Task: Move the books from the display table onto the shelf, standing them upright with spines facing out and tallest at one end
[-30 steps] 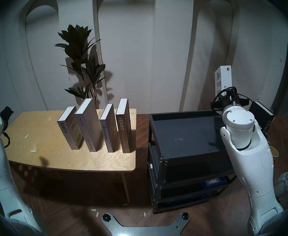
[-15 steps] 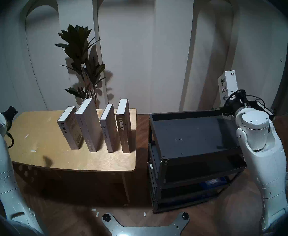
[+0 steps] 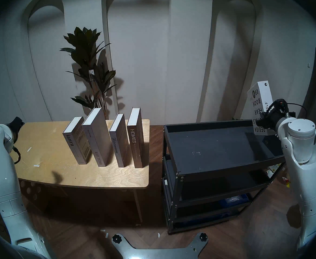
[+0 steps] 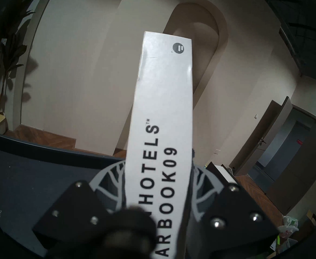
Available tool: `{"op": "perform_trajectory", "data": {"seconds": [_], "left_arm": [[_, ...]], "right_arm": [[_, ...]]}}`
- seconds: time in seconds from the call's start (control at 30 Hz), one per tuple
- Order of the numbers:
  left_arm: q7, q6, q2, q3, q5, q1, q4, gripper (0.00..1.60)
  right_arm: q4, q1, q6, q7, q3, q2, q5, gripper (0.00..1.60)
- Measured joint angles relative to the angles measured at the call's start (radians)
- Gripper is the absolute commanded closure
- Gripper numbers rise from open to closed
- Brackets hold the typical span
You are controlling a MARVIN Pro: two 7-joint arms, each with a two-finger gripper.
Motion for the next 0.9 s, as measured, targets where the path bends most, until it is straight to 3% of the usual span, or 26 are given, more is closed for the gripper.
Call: {"op": "perform_trajectory", "data": {"seconds": [0.4, 0.7, 0.9], "left_arm": [[0.041, -0.043, -0.05, 0.014, 0.039, 0.037, -0.055, 0.0], [0.076, -0.124, -0.095, 0.044, 0.103, 0.069, -0.102, 0.0], [0.08, -0.206, -0.119, 0.068, 0.166, 0.095, -0.118, 0.0]], "right_arm": [[0.004, -0.08, 0.014, 0.181, 0.205, -0.014, 0.144, 1.6], [0.011, -0.102, -0.057, 0.3, 0.37, -0.081, 0.265, 1.6], [0.039, -0.117, -0.123, 0.327, 0.412, -0.149, 0.329, 1.6]]}}
